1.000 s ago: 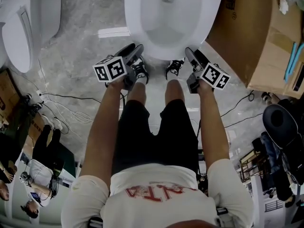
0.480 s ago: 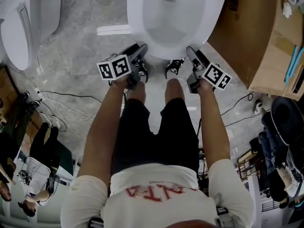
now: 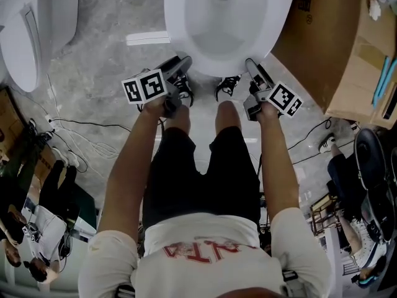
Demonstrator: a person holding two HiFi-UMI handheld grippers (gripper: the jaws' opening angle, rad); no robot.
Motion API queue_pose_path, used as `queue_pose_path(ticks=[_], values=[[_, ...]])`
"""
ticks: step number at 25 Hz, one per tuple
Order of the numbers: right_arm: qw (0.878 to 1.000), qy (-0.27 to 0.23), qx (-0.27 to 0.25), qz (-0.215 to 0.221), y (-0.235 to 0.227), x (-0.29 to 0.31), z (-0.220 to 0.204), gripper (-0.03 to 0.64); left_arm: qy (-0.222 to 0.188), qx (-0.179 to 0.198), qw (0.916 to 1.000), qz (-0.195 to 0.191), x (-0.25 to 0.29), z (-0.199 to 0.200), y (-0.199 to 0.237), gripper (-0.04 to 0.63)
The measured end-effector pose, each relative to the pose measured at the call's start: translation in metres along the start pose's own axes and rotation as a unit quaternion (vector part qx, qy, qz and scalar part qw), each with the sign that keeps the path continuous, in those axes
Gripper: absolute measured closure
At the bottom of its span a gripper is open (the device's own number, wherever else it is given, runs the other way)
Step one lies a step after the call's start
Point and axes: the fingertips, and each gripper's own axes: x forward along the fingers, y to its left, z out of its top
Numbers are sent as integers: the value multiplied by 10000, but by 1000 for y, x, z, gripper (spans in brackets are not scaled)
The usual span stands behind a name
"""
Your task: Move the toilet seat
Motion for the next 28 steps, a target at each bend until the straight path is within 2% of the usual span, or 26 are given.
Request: queue_pose_path(ticks=[2, 4, 7, 12, 14, 17, 22, 25, 28], values=[[9999, 9, 122, 69, 1, -1, -4, 375, -14, -3, 10000, -10, -1, 0, -2, 410], [9999, 41, 83, 53, 4, -2, -9, 428, -53, -25, 10000, -19, -3, 1, -3, 410], [10000, -6, 99, -2, 4, -6, -11, 456, -95, -18, 9999, -65, -6, 1, -6, 410], [9965, -143, 694, 448, 10, -16, -8, 483, -127, 11, 9996, -247, -11, 0, -7, 410], [9962, -163, 610, 606, 14, -20, -4, 488, -195, -87, 9992, -343, -10, 1, -8, 410], [9969, -189, 407, 654, 16, -25, -1, 488, -265, -213, 9981, -513, -8, 1, -15, 410], [9967, -268, 344, 677, 22, -30, 1, 489, -338, -519, 9958, -675, -12, 2, -24, 411], [9964, -316, 390, 690, 27, -34, 1, 488, -322, -499, 9958, -691, -17, 2, -29, 443], [9950, -443, 445, 773, 35, -40, 3, 488, -367, -500, 9955, -718, -22, 2, -36, 446]])
